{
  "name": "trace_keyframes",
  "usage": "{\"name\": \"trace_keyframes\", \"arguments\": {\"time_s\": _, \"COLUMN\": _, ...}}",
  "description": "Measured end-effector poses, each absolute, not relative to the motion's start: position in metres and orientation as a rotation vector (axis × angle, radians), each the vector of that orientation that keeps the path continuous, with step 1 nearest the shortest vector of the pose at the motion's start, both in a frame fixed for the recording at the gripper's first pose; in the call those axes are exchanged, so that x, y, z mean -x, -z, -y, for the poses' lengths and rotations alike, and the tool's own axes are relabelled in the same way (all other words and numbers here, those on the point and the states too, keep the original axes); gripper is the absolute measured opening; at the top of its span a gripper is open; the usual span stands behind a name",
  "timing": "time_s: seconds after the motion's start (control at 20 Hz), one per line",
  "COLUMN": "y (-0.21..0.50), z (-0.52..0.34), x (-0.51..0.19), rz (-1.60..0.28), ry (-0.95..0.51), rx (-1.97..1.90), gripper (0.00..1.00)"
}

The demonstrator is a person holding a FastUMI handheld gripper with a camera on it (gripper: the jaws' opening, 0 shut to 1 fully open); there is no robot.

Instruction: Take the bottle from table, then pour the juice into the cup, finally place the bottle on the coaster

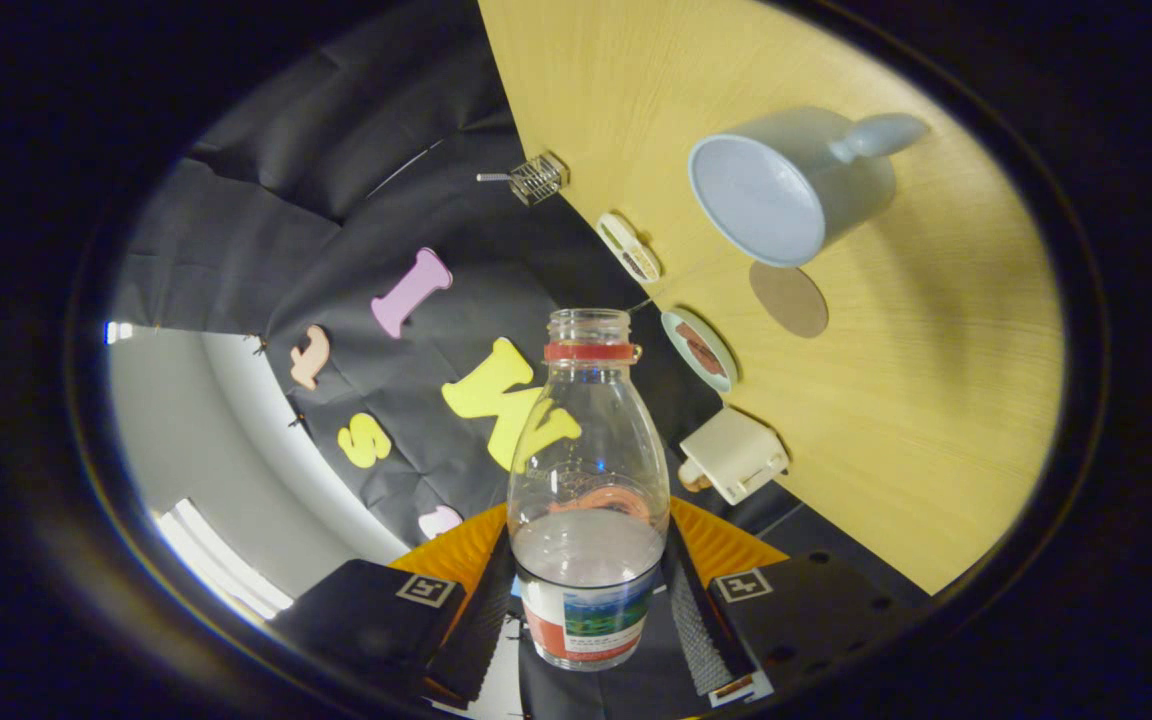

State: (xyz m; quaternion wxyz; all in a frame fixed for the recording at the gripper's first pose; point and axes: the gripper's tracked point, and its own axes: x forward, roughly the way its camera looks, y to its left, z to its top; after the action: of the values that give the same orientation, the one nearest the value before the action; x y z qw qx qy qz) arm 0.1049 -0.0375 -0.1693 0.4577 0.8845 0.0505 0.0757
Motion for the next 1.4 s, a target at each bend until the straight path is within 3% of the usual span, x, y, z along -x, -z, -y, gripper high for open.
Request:
{"name": "trace_keyframes", "arguments": {"time_s": 0.95, "y": 0.202, "z": 0.036, "x": -0.102, "rz": -0.143, "ry": -0.123, "rx": -2.011, "gripper": 0.79}}
{"name": "trace_keyframes", "arguments": {"time_s": 1.4, "y": 0.182, "z": 0.044, "x": -0.103, "rz": -0.069, "ry": -0.103, "rx": -1.687, "gripper": 0.78}}
